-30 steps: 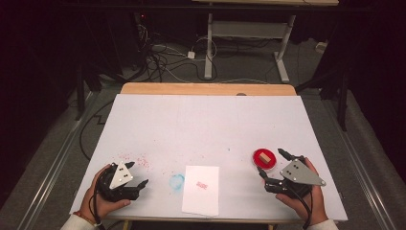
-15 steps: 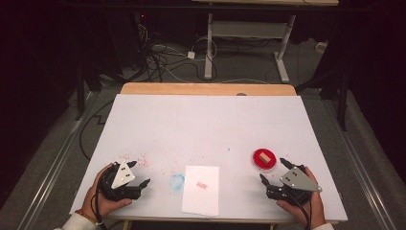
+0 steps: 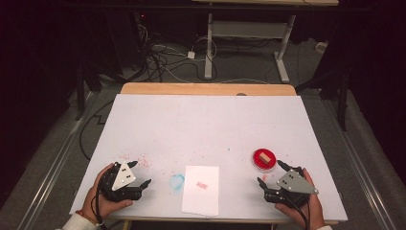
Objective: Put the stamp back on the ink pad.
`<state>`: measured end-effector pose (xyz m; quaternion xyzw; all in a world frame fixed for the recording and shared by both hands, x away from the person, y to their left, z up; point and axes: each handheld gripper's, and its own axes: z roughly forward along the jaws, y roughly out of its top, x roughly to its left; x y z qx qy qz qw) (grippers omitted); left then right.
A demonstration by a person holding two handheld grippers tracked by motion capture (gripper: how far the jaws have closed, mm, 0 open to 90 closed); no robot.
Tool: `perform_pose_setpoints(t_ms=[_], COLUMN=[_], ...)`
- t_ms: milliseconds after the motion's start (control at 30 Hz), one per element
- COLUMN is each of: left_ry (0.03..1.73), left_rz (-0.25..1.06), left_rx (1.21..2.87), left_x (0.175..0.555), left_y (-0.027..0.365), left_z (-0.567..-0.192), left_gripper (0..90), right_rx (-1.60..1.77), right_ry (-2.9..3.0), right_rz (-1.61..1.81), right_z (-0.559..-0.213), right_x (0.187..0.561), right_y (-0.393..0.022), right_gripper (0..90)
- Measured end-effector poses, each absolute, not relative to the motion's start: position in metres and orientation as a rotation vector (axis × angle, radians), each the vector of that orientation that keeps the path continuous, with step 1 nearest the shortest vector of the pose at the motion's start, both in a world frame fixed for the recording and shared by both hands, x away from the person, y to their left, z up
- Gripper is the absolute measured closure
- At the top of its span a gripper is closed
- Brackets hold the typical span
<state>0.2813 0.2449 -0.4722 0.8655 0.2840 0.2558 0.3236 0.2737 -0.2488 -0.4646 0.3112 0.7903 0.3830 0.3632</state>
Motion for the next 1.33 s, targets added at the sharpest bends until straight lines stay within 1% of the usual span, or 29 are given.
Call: perform_pose_setpoints(t_ms=[1333], left_ry=[0.771], left_rz=[0.664], left_rx=[2.288], left_x=[0.2821], left_y=[0.2468], left_z=[-0.4752], left_gripper=[23.6], right_rx=[0.779], right_ry=[2.046], right_rz=[0.976], right_z=[-0.4638], right_x=[0.2784], right_y=[-0.2476], right_gripper=[16.9])
